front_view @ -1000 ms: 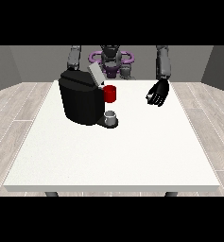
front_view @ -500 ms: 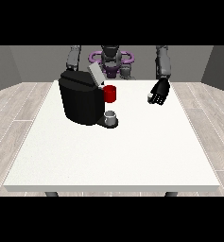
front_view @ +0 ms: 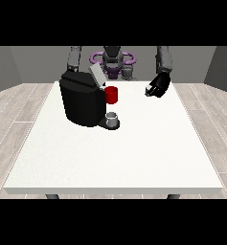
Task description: Insert the coffee pod into the coffee machine and close the lid
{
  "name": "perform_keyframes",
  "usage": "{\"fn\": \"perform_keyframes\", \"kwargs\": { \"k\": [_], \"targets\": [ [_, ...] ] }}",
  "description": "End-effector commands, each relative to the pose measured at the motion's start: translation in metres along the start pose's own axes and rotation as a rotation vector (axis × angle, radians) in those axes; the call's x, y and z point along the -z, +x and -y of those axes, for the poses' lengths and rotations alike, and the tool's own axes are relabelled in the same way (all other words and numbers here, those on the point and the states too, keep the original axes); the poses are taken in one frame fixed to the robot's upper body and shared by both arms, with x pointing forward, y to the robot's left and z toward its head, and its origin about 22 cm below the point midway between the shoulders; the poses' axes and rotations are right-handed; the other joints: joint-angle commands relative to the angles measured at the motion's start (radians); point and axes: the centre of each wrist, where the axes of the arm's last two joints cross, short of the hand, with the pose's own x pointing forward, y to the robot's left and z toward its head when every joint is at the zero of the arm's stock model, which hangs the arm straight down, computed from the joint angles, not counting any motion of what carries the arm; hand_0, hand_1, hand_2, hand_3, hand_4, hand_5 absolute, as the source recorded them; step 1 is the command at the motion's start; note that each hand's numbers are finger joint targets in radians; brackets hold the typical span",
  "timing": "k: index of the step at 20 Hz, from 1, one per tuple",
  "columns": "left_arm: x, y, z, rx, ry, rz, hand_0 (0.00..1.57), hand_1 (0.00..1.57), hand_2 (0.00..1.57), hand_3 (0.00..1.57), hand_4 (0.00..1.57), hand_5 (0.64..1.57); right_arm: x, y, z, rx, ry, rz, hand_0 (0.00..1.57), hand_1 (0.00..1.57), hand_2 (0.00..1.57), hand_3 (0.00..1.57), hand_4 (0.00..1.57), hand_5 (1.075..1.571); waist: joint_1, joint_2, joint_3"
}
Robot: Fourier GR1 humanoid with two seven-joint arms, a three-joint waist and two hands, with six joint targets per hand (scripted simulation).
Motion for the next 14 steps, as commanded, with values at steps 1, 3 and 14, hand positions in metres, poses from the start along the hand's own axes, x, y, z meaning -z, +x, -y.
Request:
{"fn": "perform_keyframes", "kwargs": {
  "k": [1,3,14],
  "targets": [
    [0.008,0.014,-0.010,-0.010,-0.051,0.023,1.40,1.40,1.39,1.32,0.50,1.571,0.009,0.003,0.004,-0.030,-0.026,-0.038,0.00,0.00,0.00,0.00,0.00,1.571,0.018,-0.038,0.0000],
    [0.026,0.052,-0.009,-0.016,-0.113,0.055,1.37,1.37,1.38,1.33,0.50,1.571,-0.004,-0.021,-0.007,-0.022,-0.018,-0.100,0.00,0.00,0.00,0.00,0.00,1.571,0.039,-0.100,0.0005],
    [0.049,0.104,-0.101,0.031,0.060,0.057,1.33,1.33,1.35,1.32,0.59,1.571,0.008,0.023,-0.034,-0.009,0.094,0.065,0.00,0.00,0.00,0.00,0.00,1.571,-0.107,-0.017,0.0000]
  ]
}}
